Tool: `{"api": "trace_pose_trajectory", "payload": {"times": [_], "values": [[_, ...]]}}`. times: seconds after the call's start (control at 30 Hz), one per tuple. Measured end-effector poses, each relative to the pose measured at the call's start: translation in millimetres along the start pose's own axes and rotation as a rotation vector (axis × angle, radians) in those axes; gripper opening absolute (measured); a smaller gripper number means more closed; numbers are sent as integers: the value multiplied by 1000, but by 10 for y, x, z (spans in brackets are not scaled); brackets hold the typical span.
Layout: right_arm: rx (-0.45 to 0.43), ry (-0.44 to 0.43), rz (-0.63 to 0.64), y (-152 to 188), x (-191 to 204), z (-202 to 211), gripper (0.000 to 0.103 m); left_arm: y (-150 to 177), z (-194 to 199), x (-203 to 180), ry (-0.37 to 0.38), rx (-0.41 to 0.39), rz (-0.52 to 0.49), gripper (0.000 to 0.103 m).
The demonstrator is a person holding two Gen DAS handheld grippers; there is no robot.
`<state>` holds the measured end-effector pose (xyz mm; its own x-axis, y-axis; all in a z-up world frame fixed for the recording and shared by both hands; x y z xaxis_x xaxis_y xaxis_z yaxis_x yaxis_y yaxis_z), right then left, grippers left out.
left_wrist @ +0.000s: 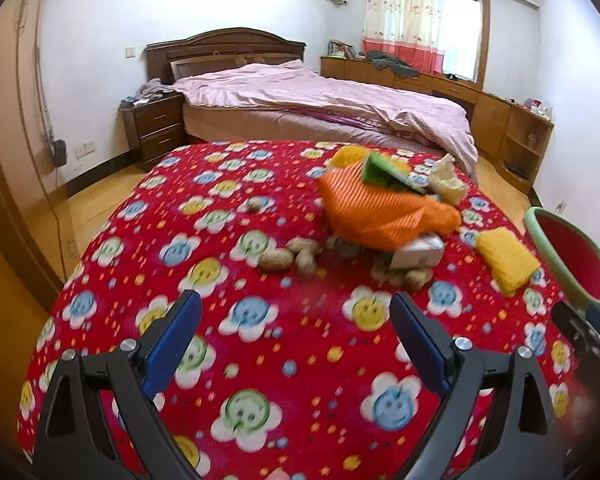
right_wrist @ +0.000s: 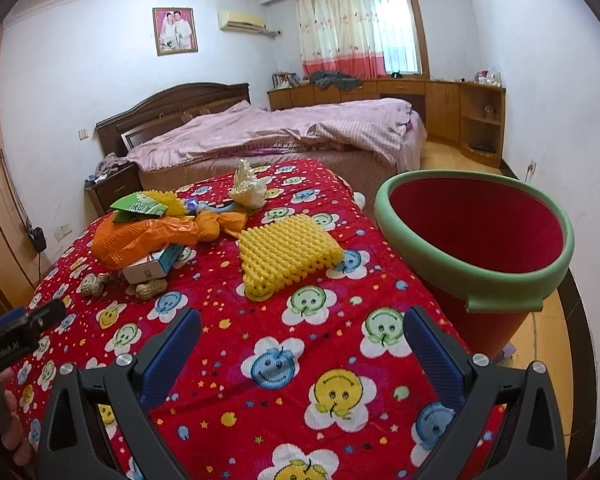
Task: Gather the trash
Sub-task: 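Grasp the yellow foam net with the right tool while the left tool grasps the orange mesh bag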
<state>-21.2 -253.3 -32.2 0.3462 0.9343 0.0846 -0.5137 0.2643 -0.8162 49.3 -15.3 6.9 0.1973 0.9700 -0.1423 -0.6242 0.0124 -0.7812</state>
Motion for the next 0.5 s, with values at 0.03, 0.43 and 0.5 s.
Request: {"api": "trace_pose_trajectory", "payload": {"times": [0.03,0.43,0.5], "values": [[7,-3,4,-28,3,-4,103,-47,-21,-16,12,6,0,95],[133,-6,19,-291,10,-297,103,-487,-567,-222,143,106,-16,95],[150,0,22,-307,26,-364,103,-520,-680,-236,156,122,-16,95]]}}
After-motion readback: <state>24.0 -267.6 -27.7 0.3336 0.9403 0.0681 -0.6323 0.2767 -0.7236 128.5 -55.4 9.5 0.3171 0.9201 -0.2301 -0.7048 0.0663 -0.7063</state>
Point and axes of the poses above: each gripper's, at about its wrist camera, not at the fingertips, and z roughly against the way its jaws point, x to its left, y to its underside, the point moved 3 cm from there along -z, roughly the way its jaws point, and after that the axes turned 9 degrees about y, right-handed, at the moved point
